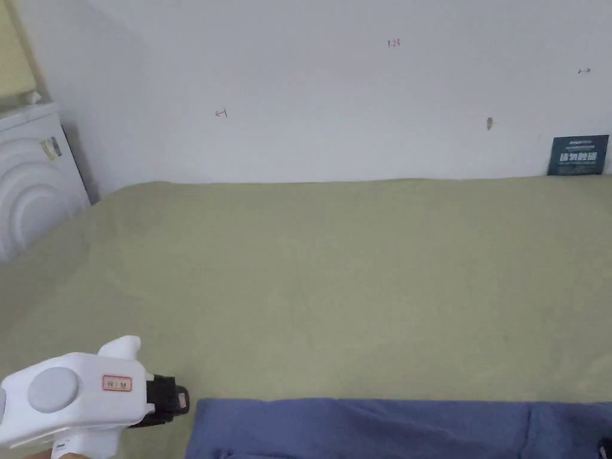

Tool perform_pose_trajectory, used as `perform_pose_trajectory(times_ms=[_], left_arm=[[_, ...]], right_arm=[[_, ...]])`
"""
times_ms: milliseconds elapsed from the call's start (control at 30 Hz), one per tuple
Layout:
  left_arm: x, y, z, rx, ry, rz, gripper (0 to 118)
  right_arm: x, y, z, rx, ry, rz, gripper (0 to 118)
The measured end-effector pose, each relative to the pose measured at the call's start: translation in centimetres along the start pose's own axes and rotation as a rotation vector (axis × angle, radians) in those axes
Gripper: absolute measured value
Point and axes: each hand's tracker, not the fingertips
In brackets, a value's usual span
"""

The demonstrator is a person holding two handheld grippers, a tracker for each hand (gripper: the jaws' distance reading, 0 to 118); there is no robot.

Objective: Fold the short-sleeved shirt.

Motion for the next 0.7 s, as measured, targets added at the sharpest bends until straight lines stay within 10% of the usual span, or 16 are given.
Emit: perform_pose_trajectory(times_ms=[100, 133, 500, 567, 600, 700], left_arm=[[-3.1, -0.3, -1.0, -0.088, -0.186, 0.070, 108], [-3.5, -0.8, -1.7, -0.120, -0.227, 0.085, 118], [-4.6, -5.3, -5.7, -0.103, -0.375, 0.344, 113], [-4.3, -5.5, -5.4, -0.105, -0.315, 0.296, 62], [-4.1, -5.7, -5.8, -0.112, -0.280, 0.285, 8], [-4.5, -6.9, -7.0, -0.113, -0.337, 0.393, 9]], right_arm=[[-0.1, -0.1, -0.2, -0.008, 0.008, -0.002, 0], [-0.2, -0.1, -0.3, -0.012, 0.007, -0.004, 0], [-0.7, -0.3, -0.1, -0.049, 0.061, -0.011, 0], [-0.5, -0.3, -0.1, -0.049, 0.053, -0.007, 0], [-0.4, -0.3, -0.2, -0.046, 0.051, -0.013, 0], [0.0, -0.5, -0.2, -0.046, 0.076, -0.046, 0]])
